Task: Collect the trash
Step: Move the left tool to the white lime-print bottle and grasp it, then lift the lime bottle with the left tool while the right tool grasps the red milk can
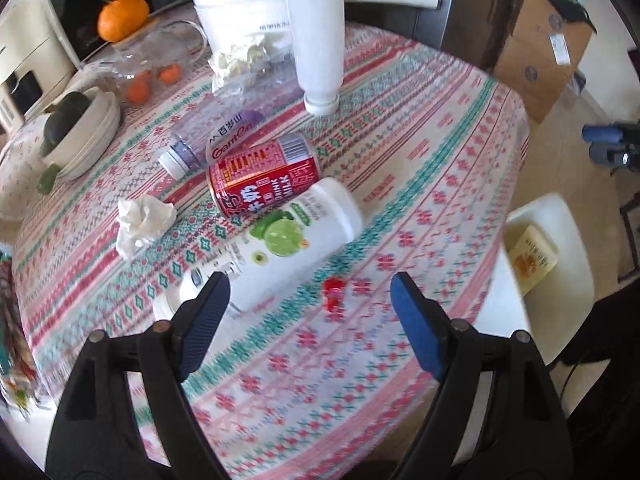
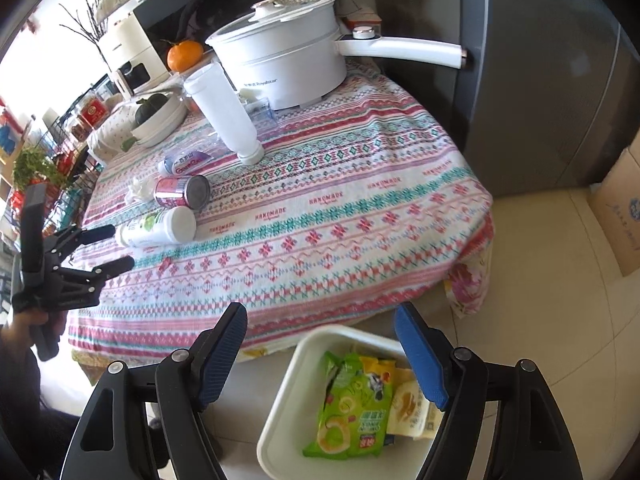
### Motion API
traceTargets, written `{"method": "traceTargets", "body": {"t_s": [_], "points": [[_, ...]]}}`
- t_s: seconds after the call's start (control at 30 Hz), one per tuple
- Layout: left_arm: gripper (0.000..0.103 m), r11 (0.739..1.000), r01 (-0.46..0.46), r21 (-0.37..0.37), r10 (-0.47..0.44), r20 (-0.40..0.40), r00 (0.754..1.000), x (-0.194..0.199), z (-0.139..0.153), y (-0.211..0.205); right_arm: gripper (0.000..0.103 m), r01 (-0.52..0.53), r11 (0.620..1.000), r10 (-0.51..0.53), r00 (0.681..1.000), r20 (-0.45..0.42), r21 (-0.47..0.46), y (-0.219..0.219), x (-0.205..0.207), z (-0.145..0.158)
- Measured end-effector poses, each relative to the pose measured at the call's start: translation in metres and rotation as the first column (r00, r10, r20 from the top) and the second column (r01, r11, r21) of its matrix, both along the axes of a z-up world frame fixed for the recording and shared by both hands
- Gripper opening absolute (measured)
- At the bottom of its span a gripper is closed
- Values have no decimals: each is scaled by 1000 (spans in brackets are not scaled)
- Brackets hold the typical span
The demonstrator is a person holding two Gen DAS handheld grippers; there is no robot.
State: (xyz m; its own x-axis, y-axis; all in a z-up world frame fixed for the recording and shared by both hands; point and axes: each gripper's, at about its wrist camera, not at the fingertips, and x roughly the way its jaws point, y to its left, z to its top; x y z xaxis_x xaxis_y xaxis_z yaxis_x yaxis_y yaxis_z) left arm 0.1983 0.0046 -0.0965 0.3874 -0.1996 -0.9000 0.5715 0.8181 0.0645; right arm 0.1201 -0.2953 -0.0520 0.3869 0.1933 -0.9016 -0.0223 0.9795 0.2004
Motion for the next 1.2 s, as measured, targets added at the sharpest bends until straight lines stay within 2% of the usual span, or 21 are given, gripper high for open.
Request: {"method": "traceTargets", "body": {"t_s": [0.1, 0.27, 0.4, 0.57, 0.73, 0.83, 0.97, 1.07, 1.17, 1.2], "points": [[82, 997, 53, 61, -52, -17, 998, 19, -10, -3, 78, -2, 1000, 2, 1000, -16, -14, 9, 16, -8], [82, 987, 145, 76, -138, -92, 986, 41, -23, -16, 78, -15, 1000, 15, 998, -67, -2, 18, 32, -23], [76, 972, 197, 125, -181, -128, 975, 43, -33, -25, 78, -12, 1000, 11, 997, -79, -2, 21, 40, -29], [72, 967, 192, 167, -172, -126, 977, 38, -34, -29, 78, -24, 1000, 24, 996, -85, -3, 26, 43, -31], [61, 963, 168, 210, -136, -157, 978, 24, -35, -28, 78, -30, 1000, 31, 996, -88, 7, 30, 44, -30], [55, 964, 115, 238, -61, -223, 973, 19, -39, -24, 78, -30, 999, 31, 996, -87, 12, 33, 44, -29], [54, 979, -34, 203, 93, -292, 952, 25, -40, -10, 78, -33, 999, 34, 996, -79, 14, 36, 42, -26], [55, 974, -144, 174, 189, -282, 941, 29, -45, -3, 78, -38, 999, 39, 996, -77, 14, 39, 40, -26], [53, 966, -218, 142, 248, -253, 935, 30, -58, 7, 78, -43, 999, 42, 996, -83, 0, 43, 39, -29], [52, 963, -245, 111, 265, -236, 935, 27, -57, 10, 78, -43, 999, 43, 996, -84, -7, 44, 39, -30]]}}
